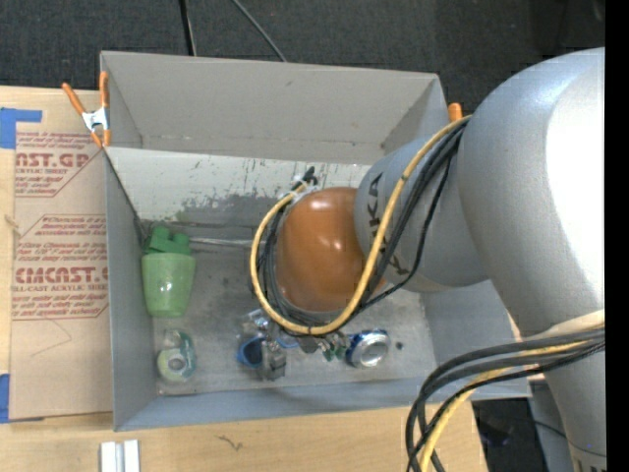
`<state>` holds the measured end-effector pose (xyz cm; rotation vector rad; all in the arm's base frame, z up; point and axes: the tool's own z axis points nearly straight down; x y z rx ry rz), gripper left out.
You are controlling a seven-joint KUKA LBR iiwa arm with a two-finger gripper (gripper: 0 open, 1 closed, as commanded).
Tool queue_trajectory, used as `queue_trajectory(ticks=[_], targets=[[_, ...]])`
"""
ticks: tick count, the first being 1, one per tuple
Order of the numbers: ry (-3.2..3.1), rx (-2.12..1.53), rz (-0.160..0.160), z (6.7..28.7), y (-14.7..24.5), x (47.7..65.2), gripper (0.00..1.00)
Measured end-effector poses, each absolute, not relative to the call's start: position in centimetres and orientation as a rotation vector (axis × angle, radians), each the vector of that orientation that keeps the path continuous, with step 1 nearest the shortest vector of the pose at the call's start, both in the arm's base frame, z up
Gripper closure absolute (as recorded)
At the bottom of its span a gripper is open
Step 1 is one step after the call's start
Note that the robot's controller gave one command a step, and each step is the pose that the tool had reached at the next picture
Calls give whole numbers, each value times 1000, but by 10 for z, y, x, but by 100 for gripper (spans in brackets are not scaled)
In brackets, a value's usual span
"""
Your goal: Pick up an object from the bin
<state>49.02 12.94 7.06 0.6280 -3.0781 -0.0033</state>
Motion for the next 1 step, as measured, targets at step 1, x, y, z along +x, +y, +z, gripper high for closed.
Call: queue_trajectory(ticks=[1], targets=[[-3072,708,1,223,103,526,100]])
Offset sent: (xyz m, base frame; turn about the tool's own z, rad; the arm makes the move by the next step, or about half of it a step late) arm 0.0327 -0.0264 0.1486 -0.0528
